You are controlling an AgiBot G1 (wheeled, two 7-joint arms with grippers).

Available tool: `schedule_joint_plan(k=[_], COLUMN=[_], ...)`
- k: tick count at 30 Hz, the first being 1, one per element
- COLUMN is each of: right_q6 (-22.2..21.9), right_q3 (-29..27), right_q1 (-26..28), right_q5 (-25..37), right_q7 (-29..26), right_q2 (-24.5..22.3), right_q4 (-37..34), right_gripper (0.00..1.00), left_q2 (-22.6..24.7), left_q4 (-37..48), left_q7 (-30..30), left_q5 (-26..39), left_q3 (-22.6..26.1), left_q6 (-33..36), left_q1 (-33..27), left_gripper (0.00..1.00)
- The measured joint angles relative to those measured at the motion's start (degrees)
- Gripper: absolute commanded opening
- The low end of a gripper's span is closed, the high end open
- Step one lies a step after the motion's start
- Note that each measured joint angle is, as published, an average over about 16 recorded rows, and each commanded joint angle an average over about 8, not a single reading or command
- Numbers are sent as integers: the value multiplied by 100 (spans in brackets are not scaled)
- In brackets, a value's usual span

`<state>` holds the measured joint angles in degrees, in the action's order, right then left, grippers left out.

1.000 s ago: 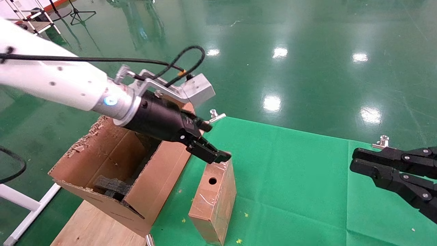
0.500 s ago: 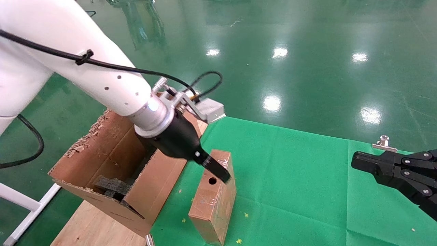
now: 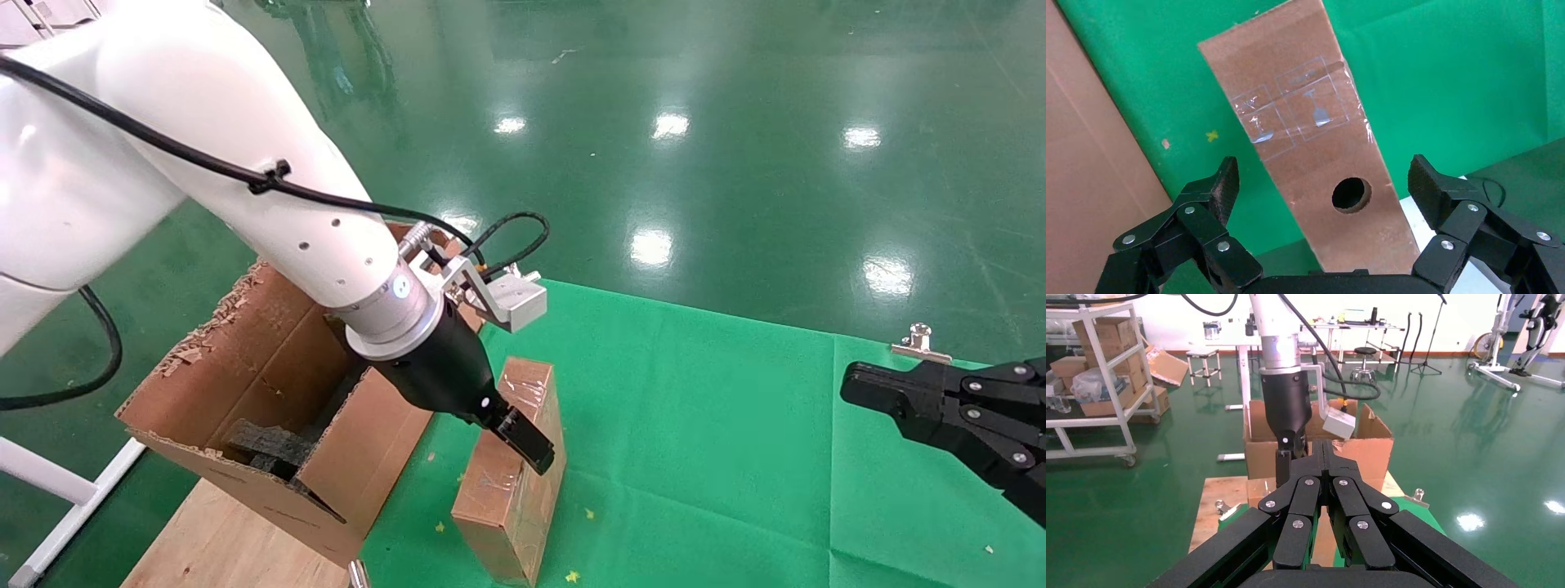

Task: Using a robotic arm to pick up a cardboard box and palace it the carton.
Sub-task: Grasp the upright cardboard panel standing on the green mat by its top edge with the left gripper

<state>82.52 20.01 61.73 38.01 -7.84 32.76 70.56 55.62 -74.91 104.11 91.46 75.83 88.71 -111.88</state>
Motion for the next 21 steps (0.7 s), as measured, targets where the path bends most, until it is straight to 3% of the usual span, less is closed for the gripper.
schedule_joint_plan(k=[5,8,13,21], right_q6=[-1,-1,-2,-2], right_q3=[0,0,0,0], right_q1=[0,-1,-1,-1], right_q5=[0,-1,-1,-1], right_q7=[0,0,0,0], right_q2=[0,0,-1,-1], right_q4=[0,-1,-1,-1], right_gripper=[59,96,100,100], left_q2=[19,23,27,19], left_q4=[-7,-9,-15,-11], left_q7=[-25,-52,-76,-55], left_q5=[20,26,41,27], left_q3=[90,109,128,96], left_q6=[-57,-76,-81,-78], left_q1=[8,4,-4,3], left_gripper=[97,59,0,0])
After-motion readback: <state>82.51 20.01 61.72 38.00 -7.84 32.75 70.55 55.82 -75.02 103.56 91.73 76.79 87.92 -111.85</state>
